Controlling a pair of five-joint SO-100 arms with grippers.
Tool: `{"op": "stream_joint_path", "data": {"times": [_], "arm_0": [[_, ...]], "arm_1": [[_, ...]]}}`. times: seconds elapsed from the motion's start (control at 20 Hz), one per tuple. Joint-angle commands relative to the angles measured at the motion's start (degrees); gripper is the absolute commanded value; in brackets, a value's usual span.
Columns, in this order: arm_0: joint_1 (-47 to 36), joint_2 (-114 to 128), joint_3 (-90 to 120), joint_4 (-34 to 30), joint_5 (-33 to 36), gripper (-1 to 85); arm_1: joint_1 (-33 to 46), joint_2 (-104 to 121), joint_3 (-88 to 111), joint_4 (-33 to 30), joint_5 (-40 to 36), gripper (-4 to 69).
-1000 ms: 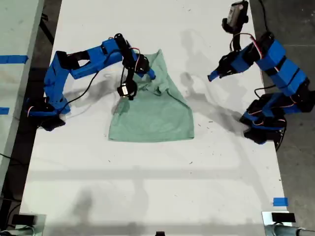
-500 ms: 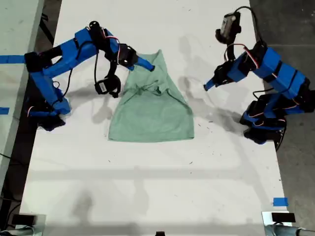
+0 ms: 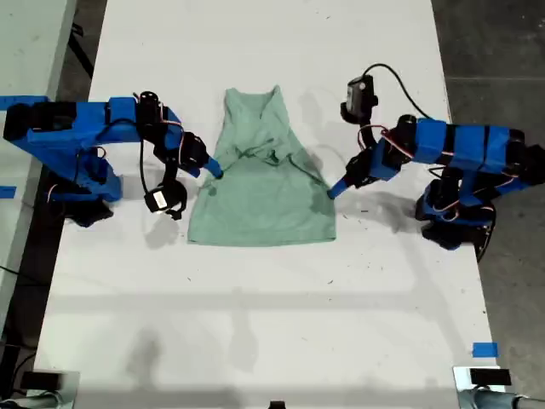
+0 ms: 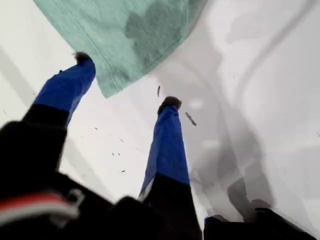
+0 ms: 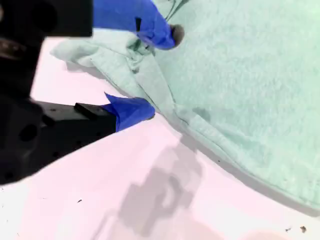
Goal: Fold tshirt
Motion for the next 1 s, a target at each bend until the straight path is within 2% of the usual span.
{"op": "stream_joint_path", "data": {"times": [0.0, 0.15, 0.25, 0.5, 0.55, 0.7, 0.8, 0.95], "arm_0": [[2.5, 1.6, -0.1, 0.1, -2.3, 10.9], [2.8, 1.1, 0.2, -0.2, -2.3, 9.5], [3.0, 1.1, 0.2, -0.3, -2.3, 12.2], [2.8, 1.0, 0.9, 0.3, -2.0, 12.3], [2.7, 1.0, 0.9, 0.4, -2.0, 12.3], [2.7, 1.0, 1.0, 0.8, -2.0, 12.2], [2.5, 1.0, 1.0, 1.5, -1.8, 12.1], [2.5, 1.0, 1.0, 1.8, -1.8, 12.0]], "arm_1": [[-1.8, -3.2, 1.3, -6.1, 2.3, 30.7], [-3.1, -8.6, 2.7, -11.3, 5.0, 30.6], [-3.7, -13.1, 2.7, -13.5, 7.2, 29.5], [-5.8, -27.4, -4.6, -14.2, 11.3, 22.5], [-6.2, -30.5, -8.2, -11.6, 11.5, 19.5], [-6.2, -33.9, -12.0, -9.1, 10.5, -0.9], [-6.2, -33.9, -12.8, -6.9, 10.3, -1.5], [-6.2, -31.5, -16.3, 4.3, 8.3, -1.7]]}}
